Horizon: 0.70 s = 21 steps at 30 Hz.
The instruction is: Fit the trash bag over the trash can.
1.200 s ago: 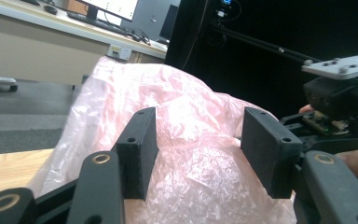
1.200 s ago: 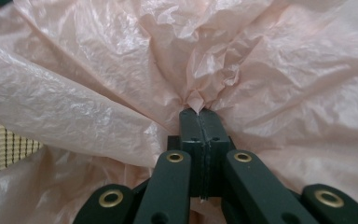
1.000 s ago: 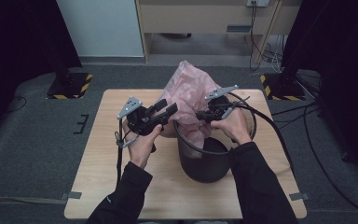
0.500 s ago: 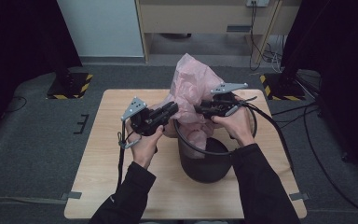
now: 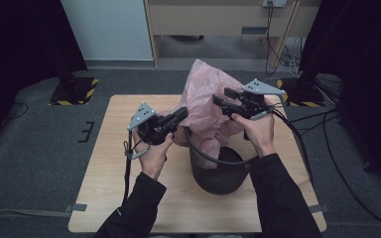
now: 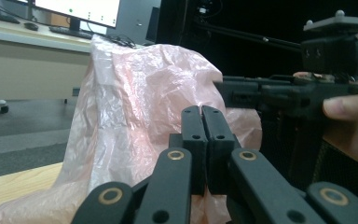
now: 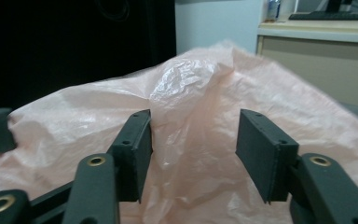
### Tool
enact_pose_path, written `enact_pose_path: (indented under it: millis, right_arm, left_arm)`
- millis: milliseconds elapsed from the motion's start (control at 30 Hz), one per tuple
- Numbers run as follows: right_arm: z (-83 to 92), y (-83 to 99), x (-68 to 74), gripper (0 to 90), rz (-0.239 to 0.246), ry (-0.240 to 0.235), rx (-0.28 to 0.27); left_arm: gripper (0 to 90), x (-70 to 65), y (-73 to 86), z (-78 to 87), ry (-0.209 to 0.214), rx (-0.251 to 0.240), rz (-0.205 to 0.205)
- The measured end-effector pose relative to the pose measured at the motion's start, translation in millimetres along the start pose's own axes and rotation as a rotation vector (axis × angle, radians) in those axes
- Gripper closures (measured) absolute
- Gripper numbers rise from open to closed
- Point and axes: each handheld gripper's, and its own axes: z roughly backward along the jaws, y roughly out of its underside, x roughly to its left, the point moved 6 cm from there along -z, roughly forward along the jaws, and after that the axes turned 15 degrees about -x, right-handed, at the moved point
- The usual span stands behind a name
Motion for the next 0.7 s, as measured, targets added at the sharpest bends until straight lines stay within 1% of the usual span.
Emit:
enact_pose_path:
  millis: [100, 133, 233, 267, 333, 433, 467, 500, 600, 700]
  right_arm:
    - [0.5, -1.6, -1.3, 44.1, 0.004, 0.006, -0.013]
    - [0.4, -2.8, -1.4, 44.0, 0.007, 0.008, -0.026]
    - [1.1, -5.9, -0.6, 42.6, 0.001, 0.004, -0.053]
    - [1.6, -8.5, -0.2, 41.2, -0.013, 0.004, -0.074]
    - [3.1, -11.7, -0.2, 40.0, -0.024, 0.004, -0.091]
    - [7.0, -20.1, -1.9, 37.8, -0.044, 0.016, -0.14]
    - [8.9, -23.5, -2.8, 37.5, -0.047, 0.022, -0.153]
    - [12.3, -29.6, -4.7, 37.1, -0.041, 0.033, -0.178]
    - [18.0, -39.6, -8.1, 36.9, -0.035, 0.056, -0.219]
    - [26.8, -51.9, -17.7, 35.7, -0.019, 0.104, -0.257]
  left_arm:
    - [88.5, -5.2, 0.6, -0.2, 0.016, -0.004, -0.007]
    - [88.4, -6.0, 0.6, 0.3, 0.019, -0.001, -0.014]
    - [88.1, -7.5, 1.0, 1.2, 0.025, -0.003, -0.016]
    - [87.6, -7.5, 1.3, 1.1, 0.028, -0.007, -0.011]
    - [85.3, -6.3, 1.5, 2.0, 0.02, -0.01, -0.009]
    - [80.2, -5.4, 1.5, 2.8, 0.014, -0.022, -0.016]
    - [78.2, -5.3, 0.9, 3.5, 0.008, -0.027, -0.022]
    - [75.5, -5.5, 0.4, 3.6, 0.006, -0.034, -0.02]
    - [71.9, -6.4, -2.1, 4.8, 0.004, -0.051, -0.023]
    - [67.6, -7.3, -6.2, 6.7, 0.003, -0.077, -0.021]
